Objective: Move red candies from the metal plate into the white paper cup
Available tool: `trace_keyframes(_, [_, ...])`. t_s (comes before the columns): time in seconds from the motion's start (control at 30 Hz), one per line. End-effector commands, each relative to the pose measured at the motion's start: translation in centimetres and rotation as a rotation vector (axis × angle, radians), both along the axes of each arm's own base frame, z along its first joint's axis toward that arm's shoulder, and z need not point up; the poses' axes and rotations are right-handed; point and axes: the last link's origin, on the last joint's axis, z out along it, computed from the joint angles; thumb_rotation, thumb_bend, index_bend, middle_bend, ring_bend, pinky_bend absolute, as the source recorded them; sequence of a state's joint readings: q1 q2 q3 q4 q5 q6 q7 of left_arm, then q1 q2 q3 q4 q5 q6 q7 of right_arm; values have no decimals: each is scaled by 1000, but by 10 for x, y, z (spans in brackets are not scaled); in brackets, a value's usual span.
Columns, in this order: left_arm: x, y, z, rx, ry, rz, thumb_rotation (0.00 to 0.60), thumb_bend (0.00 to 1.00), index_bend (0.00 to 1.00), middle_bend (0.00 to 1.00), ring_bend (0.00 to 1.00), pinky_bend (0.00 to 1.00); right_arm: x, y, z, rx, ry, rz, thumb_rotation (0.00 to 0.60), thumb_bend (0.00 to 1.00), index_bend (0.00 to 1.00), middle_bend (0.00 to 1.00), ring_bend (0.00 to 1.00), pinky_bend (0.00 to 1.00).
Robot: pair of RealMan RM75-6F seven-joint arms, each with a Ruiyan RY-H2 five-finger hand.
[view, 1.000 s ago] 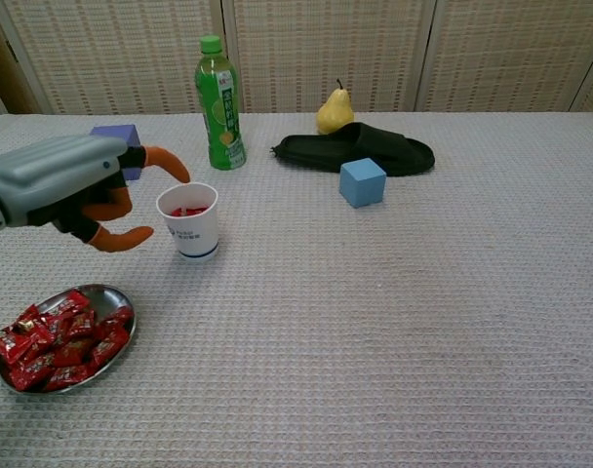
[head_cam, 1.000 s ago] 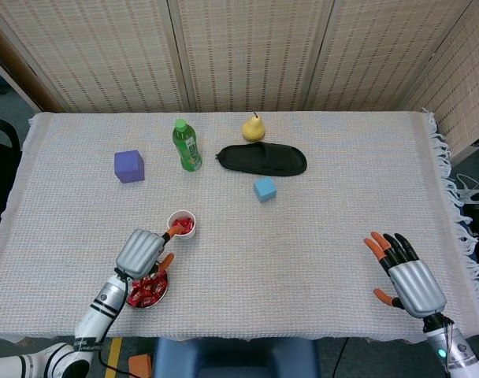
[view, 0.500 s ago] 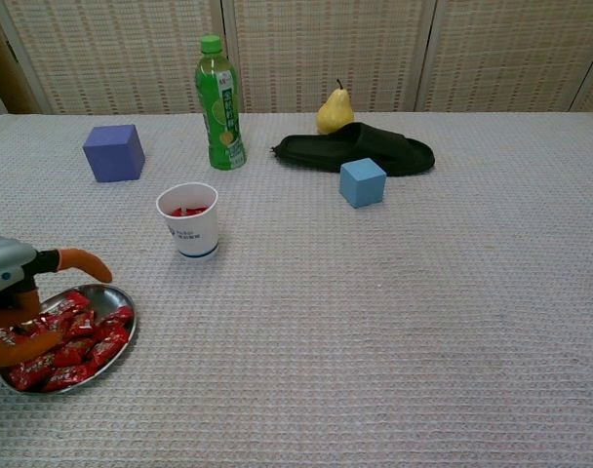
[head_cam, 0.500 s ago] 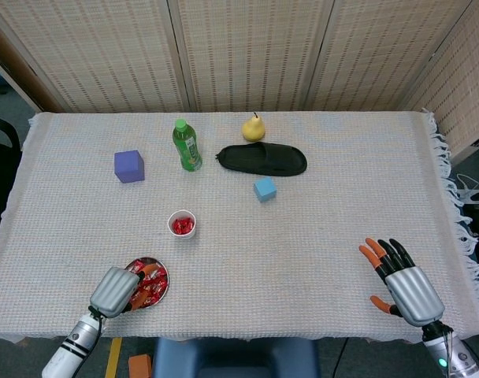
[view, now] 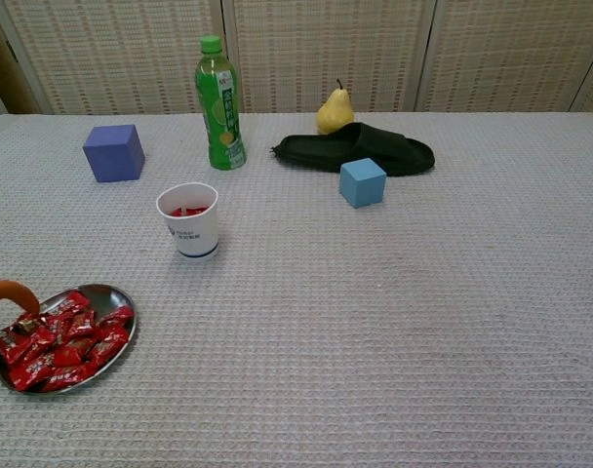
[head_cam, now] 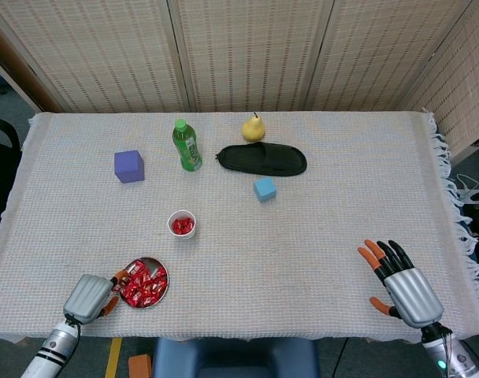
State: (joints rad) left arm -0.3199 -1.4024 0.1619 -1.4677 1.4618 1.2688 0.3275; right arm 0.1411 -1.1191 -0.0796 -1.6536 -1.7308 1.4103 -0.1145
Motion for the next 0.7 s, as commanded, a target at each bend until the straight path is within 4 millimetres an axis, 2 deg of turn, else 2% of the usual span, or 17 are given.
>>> trace_keyframes(0.03, [-2, 0, -1, 4, 1, 0, 600, 385, 279, 1000, 1000, 1000, 0, 0, -1, 2, 1, 0, 600, 96, 0, 0, 0, 0])
trace_keyframes(0.7, [-4, 5, -10, 5, -3, -14, 600, 378, 384, 1000, 1000, 1000, -1, -1, -1, 3, 7, -15, 600, 96, 0, 0, 0, 0])
